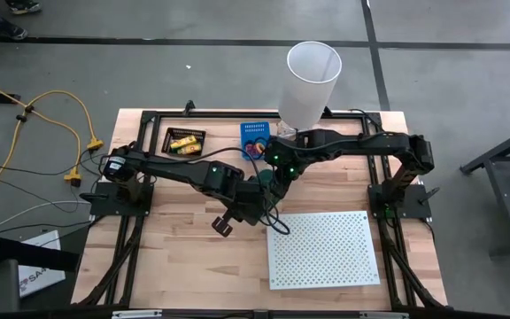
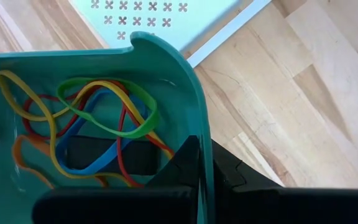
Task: Pick & Place Office Desk Supplies
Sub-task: Put the green bin with the rubber bands on the shelf
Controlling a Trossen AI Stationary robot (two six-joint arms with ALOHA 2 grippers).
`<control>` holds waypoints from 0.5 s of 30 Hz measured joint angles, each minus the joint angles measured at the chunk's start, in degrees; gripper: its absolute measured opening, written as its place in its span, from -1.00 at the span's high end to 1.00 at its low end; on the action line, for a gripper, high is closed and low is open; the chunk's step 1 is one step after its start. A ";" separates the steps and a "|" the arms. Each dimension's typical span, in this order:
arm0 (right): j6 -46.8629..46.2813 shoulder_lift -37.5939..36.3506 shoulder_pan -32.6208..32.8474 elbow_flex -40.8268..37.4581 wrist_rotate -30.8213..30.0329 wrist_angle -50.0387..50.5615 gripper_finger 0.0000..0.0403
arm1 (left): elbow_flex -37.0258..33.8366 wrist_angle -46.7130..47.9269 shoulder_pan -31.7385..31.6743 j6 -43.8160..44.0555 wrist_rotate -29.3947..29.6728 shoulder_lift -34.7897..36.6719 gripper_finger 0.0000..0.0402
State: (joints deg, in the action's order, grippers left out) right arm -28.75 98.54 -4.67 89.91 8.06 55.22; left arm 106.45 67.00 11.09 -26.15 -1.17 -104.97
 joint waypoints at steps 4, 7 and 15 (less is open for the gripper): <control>-0.11 0.00 -0.02 0.00 0.45 -0.02 0.98 | 0.00 0.00 0.16 0.04 0.01 0.01 1.00; -0.11 0.00 0.00 0.00 0.79 -0.02 0.98 | 0.00 -0.07 0.37 0.04 0.04 0.00 1.00; -0.08 -0.02 0.00 0.00 1.01 -0.02 0.99 | 0.00 -0.52 0.37 0.77 0.03 0.02 0.97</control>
State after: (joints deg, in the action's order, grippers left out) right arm -28.83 98.52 -4.67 89.91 9.07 55.20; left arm 106.45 66.48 11.46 -25.38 -1.14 -104.95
